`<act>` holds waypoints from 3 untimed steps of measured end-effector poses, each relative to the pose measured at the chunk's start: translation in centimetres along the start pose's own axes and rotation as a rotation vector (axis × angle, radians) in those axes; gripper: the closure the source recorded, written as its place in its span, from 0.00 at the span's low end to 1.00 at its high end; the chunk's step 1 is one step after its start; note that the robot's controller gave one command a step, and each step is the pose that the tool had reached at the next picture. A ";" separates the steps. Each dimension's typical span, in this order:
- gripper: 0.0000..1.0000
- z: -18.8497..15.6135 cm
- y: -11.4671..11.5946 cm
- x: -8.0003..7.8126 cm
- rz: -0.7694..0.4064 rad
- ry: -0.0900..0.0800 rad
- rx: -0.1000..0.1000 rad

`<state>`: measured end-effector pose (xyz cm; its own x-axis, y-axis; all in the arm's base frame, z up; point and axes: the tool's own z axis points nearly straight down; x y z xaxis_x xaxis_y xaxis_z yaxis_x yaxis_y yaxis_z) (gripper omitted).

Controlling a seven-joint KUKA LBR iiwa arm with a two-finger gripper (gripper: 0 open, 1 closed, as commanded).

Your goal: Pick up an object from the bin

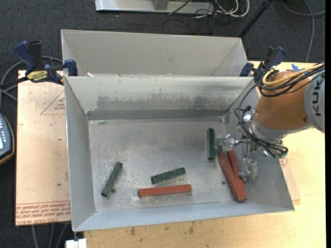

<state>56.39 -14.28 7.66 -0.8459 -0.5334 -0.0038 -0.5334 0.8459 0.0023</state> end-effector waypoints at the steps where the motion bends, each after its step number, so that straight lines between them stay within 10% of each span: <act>1: 0.00 0.6 -1.0 -6.6 -0.601 -0.010 -0.009; 2: 0.00 -1.5 2.1 0.2 -0.609 -0.006 -0.004; 3: 0.00 0.6 1.6 -4.7 -0.867 -0.006 -0.005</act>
Offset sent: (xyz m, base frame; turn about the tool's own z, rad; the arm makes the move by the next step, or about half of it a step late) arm 0.0583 0.0160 -0.0066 -0.6029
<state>59.55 -10.45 7.09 -0.1407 -0.9900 -0.0117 -0.9900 0.1408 -0.0001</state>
